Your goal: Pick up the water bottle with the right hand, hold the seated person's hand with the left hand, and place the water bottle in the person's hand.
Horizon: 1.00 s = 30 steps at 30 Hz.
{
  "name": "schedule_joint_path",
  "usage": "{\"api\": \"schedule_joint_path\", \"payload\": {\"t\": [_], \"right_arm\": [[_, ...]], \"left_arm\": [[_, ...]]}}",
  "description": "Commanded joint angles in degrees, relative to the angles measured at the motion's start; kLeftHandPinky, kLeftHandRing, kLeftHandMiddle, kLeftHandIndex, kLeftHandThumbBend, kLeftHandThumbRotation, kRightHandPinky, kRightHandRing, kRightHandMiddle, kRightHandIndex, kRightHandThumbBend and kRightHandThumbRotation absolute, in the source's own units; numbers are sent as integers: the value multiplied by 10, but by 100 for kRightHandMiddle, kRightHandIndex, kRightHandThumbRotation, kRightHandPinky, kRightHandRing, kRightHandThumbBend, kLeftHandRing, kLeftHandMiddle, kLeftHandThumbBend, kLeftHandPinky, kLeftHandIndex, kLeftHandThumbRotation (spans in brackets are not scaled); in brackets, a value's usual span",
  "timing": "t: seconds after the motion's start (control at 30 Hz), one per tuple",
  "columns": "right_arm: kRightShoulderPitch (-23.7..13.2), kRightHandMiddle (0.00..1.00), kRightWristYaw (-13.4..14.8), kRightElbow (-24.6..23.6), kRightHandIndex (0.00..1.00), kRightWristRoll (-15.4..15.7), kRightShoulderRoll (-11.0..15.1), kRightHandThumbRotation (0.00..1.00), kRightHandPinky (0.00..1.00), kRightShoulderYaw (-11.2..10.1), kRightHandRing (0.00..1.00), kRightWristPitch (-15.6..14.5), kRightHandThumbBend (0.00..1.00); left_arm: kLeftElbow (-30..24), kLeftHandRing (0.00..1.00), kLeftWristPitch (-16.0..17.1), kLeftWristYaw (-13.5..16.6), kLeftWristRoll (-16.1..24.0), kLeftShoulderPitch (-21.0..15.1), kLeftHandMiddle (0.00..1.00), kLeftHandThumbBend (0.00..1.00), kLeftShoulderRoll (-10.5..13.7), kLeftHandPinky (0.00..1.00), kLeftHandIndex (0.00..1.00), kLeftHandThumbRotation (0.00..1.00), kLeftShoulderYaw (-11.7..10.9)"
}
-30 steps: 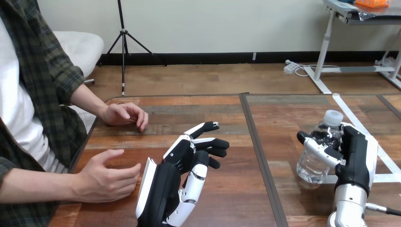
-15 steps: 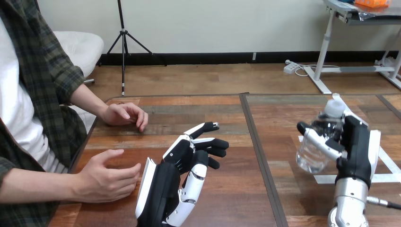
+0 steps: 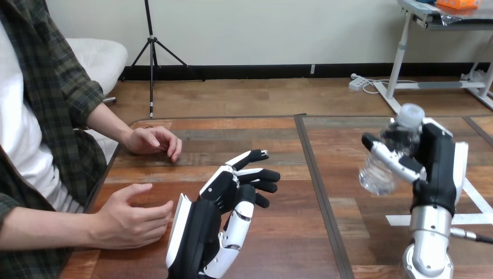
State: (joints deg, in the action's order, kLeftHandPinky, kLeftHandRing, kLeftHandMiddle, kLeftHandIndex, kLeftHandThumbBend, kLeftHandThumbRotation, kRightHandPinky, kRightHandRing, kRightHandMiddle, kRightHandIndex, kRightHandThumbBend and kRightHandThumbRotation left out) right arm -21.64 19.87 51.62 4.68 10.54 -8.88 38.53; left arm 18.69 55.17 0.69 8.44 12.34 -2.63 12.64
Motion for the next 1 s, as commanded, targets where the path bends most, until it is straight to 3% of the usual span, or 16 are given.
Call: {"api": "schedule_joint_path", "payload": {"t": [0.0,0.37,0.57,0.73,0.97], "right_arm": [[-19,47,-6,-67,48,1,-10,0,42,7,43,20,71],[-5,45,-13,-119,47,15,-15,0,39,11,41,10,72],[5,44,-42,-149,47,-2,-21,0,37,15,40,9,71],[15,44,-55,-175,46,-6,-25,0,37,19,40,6,70],[24,44,-71,-201,46,-9,-31,0,37,25,39,0,71]], "left_arm": [[-4,63,4,5,-4,-33,67,13,-8,51,78,75,-7],[-12,63,1,7,3,-35,67,11,-2,51,78,73,-18],[-23,63,-7,4,-2,-34,68,10,5,52,78,69,-24],[-38,64,-16,-6,-13,-34,70,11,18,53,78,60,-31],[-66,66,-35,-16,-23,-31,73,15,35,55,79,36,-45]]}}
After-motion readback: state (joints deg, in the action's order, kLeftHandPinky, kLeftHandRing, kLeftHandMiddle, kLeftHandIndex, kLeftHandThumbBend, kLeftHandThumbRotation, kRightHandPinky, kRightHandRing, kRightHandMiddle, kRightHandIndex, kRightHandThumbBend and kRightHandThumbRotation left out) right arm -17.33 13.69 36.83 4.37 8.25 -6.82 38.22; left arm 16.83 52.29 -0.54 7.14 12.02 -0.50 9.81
